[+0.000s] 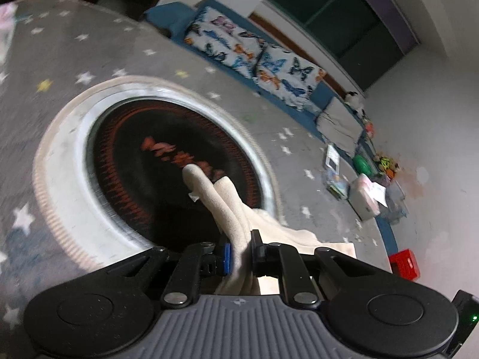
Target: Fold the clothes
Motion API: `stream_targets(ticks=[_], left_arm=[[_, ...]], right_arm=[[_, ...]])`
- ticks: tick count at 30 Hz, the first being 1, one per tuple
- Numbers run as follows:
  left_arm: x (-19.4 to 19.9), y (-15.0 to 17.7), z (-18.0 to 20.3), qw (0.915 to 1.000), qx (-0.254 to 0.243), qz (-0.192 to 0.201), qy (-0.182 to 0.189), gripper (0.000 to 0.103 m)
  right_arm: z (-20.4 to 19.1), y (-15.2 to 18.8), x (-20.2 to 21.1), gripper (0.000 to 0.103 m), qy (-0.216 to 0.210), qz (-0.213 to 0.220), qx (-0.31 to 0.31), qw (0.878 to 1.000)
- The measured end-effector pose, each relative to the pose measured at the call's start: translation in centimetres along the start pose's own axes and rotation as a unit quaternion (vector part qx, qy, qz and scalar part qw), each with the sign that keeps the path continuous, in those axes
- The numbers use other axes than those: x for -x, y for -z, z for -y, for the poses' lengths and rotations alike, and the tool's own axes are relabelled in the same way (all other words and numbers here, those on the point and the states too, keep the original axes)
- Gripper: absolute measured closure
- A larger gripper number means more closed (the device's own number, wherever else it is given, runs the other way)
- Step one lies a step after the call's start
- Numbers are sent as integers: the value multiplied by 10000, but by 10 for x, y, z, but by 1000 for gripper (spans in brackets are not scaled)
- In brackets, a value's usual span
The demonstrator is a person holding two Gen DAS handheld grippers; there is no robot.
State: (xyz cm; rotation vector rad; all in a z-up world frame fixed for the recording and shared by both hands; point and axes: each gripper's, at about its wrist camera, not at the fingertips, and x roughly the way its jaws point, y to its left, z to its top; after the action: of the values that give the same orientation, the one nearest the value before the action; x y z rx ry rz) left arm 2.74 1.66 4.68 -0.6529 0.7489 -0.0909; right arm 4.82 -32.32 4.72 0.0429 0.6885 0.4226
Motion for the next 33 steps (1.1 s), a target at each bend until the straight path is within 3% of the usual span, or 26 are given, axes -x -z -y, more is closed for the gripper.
stream_targets(ticks=[10, 19, 26, 31, 33], left_arm=[[-44, 9, 82, 9973, -590, -228, 361, 90], [-100, 26, 153, 9915, -1027, -527, 606, 90], [-137, 41, 185, 9850, -1425, -713, 661, 90], [-154, 48, 181, 9824, -1570, -893, 475, 89], [-157, 50, 177, 9811, -1651, -950, 340, 82]], right_arm=[[49, -17, 44, 95, 776, 350, 56, 9964], [113, -22, 61, 95, 1556, 341, -94, 9872], [153, -19, 53, 95, 1984, 226, -262, 9795], [177, -6, 38, 95, 2108, -16, -460, 9764], [185, -1, 33, 94, 2086, -127, -544, 9764]])
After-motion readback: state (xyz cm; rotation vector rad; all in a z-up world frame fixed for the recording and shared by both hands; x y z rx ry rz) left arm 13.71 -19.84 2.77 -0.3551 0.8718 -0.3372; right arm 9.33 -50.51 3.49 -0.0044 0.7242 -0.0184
